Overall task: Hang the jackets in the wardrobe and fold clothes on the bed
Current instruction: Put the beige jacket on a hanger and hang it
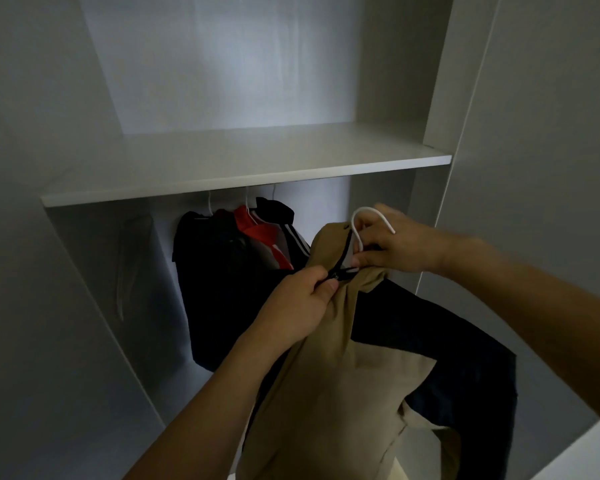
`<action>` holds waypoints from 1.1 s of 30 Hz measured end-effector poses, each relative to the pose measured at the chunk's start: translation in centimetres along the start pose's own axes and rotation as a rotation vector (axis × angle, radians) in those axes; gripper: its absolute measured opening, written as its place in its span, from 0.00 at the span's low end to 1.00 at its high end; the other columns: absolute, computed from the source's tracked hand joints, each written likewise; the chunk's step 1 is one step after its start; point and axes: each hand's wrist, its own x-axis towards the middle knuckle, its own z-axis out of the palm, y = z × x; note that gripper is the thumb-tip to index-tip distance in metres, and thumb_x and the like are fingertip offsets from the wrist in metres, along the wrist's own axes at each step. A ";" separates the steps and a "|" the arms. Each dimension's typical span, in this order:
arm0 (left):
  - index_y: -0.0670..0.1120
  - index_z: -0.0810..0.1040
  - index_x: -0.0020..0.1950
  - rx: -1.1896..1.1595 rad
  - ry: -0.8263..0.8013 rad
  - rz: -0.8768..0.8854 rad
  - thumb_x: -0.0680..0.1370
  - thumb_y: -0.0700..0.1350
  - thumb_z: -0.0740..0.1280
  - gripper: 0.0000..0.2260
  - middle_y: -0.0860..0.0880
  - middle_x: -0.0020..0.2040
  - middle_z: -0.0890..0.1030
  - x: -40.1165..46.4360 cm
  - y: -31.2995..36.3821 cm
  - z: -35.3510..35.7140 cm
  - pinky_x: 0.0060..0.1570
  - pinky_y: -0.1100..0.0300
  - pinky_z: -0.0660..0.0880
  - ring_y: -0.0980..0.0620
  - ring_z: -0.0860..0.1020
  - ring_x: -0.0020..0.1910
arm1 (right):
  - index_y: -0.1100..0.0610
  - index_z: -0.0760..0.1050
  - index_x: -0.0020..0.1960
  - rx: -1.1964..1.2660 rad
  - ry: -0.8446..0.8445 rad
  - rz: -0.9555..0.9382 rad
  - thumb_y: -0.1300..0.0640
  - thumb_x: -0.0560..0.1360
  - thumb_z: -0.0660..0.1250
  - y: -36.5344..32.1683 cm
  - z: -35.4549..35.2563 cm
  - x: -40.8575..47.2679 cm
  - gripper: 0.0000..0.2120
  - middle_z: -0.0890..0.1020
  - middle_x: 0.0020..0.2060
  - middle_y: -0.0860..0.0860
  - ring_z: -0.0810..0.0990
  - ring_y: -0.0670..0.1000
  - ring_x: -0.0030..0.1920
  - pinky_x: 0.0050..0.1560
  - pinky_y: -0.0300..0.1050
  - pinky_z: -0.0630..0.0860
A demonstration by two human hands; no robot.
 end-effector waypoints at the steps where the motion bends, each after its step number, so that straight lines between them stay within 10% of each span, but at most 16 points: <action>1: 0.46 0.74 0.42 -0.008 0.004 0.003 0.81 0.53 0.60 0.14 0.47 0.36 0.76 0.0 0.0 -0.2 0.34 0.57 0.69 0.56 0.74 0.32 | 0.53 0.83 0.48 0.009 0.022 0.005 0.45 0.74 0.68 -0.2 -0.2 -0.1 0.13 0.69 0.52 0.47 0.64 0.47 0.56 0.62 0.47 0.65; 15: 0.45 0.74 0.42 -0.037 0.030 0.071 0.81 0.52 0.61 0.14 0.44 0.37 0.77 -1.6 1.2 -2.4 0.39 0.49 0.73 0.48 0.77 0.37 | 0.62 0.80 0.45 0.714 -0.153 0.107 0.62 0.78 0.64 -2.4 -1.8 -0.5 0.07 0.81 0.41 0.56 0.81 0.55 0.44 0.51 0.47 0.78; 22: 0.51 0.78 0.46 0.015 -0.078 0.038 0.81 0.53 0.60 0.11 0.49 0.41 0.80 -2.9 1.1 -3.6 0.48 0.47 0.77 0.52 0.79 0.42 | 0.50 0.79 0.40 0.819 -0.449 0.145 0.61 0.76 0.66 -3.7 -2.0 -0.8 0.09 0.81 0.34 0.44 0.79 0.42 0.37 0.41 0.35 0.75; 33: 0.50 0.71 0.41 0.023 -0.156 0.086 0.80 0.56 0.59 0.12 0.54 0.36 0.76 -4.9 -1.7 -4.3 0.38 0.60 0.72 0.60 0.74 0.35 | 0.59 0.67 0.30 1.169 -0.061 0.345 0.67 0.77 0.55 -1.1 -3.4 0.1 0.17 0.72 0.31 0.55 0.67 0.52 0.33 0.36 0.46 0.62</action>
